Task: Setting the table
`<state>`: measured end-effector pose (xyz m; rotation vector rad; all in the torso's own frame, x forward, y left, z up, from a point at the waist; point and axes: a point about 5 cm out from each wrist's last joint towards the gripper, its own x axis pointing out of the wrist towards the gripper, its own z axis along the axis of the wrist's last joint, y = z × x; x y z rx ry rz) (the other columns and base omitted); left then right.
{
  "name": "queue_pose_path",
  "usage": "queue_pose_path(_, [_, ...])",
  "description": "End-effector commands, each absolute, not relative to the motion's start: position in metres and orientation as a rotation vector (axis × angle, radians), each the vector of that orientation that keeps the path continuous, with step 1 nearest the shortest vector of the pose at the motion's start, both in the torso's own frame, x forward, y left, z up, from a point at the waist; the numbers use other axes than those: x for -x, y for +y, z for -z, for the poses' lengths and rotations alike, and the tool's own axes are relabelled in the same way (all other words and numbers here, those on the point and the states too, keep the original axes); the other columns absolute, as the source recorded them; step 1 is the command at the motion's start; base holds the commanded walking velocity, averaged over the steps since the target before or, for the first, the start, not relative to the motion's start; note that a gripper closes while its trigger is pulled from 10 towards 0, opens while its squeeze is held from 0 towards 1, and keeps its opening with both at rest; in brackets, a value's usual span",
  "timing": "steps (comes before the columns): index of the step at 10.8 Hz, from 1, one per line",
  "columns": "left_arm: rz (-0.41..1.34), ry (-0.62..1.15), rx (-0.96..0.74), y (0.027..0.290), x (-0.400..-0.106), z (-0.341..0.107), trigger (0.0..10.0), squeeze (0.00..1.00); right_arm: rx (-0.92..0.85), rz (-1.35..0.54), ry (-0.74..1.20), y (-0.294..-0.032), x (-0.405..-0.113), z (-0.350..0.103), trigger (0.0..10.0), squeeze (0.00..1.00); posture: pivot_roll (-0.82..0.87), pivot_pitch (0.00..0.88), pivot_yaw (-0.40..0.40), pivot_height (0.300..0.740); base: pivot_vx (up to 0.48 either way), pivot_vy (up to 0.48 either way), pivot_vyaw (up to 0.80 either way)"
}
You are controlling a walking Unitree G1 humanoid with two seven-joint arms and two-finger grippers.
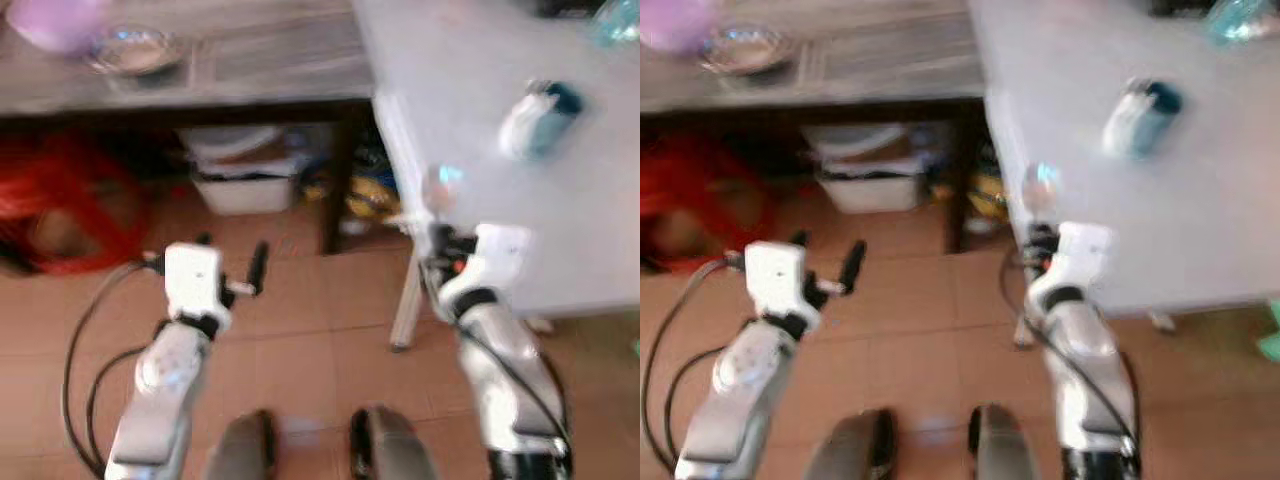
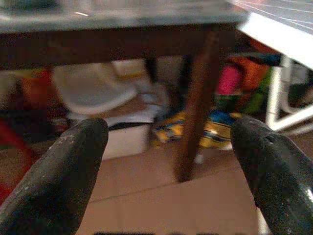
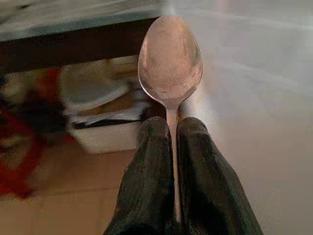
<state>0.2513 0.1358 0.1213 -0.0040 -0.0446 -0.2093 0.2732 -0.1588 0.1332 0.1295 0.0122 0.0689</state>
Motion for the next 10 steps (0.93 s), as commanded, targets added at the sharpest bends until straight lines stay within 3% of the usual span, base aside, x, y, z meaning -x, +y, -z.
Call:
queue_pose_path(1, [0.213, -0.027, 0.003, 0.131, -0.250, -0.118, 10.0, 0.00, -0.096, -0.056, -0.017, -0.167, -0.273, -0.136, 10.0, 0.00, -0.04, 0.223, 0.003, 0.740, 0.262, 0.405, 0.00])
queue_pose_path(10, [0.249, -0.128, 0.000, 0.110, -0.265, -0.143, 10.0, 0.00, -0.070, -0.081, -0.117, -0.159, -0.288, -0.154, 10.0, 0.00, -0.01, 0.243, 0.012, 0.740, 0.474, 0.000, 0.00])
